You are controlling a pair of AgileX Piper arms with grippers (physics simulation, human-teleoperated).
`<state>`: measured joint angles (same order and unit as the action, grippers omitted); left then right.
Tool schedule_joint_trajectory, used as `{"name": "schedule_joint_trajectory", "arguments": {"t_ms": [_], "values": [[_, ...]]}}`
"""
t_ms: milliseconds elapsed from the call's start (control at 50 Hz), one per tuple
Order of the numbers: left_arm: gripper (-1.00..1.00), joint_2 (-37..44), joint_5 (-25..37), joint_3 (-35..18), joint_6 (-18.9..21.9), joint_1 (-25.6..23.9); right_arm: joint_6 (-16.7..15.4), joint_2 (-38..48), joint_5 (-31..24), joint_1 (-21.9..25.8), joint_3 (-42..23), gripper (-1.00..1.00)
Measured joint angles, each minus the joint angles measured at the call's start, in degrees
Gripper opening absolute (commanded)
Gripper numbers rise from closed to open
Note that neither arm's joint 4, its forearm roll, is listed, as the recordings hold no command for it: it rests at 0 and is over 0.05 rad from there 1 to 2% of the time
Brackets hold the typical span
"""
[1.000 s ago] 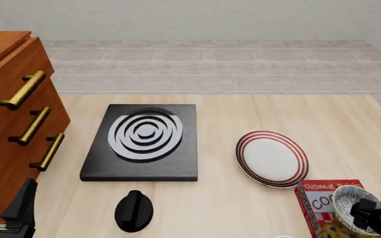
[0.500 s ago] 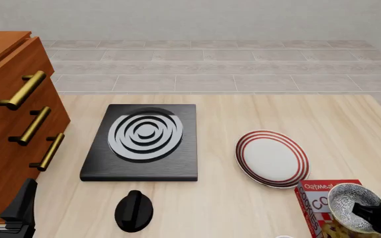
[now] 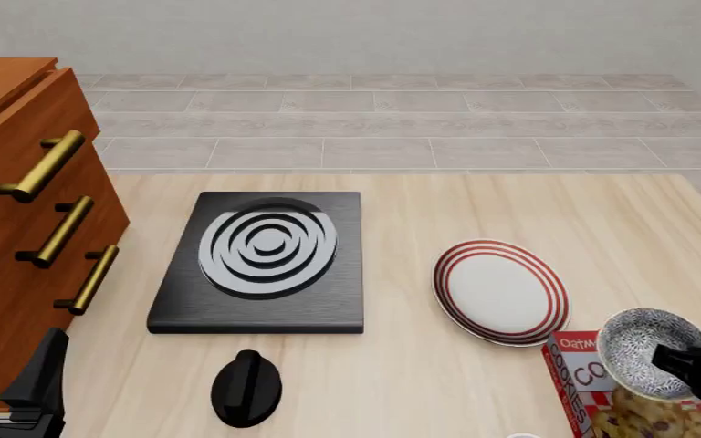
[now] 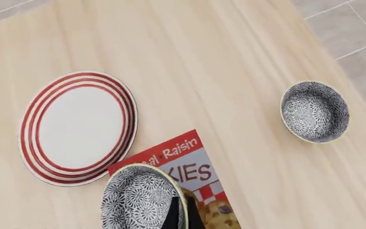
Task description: Pick the akita bowl on the cookies box and place it on the plate.
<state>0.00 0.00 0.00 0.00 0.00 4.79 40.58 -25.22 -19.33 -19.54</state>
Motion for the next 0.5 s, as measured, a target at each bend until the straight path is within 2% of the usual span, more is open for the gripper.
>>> {"name": "schedule_joint_trajectory", "arguments": {"t_ms": [240,500], "values": [[1.0,0.0,0.0,0.0,0.0,0.0,4.6,0.8,-1.26,6.01,-6.18,-1.0],[1.0,0.0,0.0,0.0,0.0,0.0,8.59,7.62,2.62,10.7,-12.5,-1.0]]}}
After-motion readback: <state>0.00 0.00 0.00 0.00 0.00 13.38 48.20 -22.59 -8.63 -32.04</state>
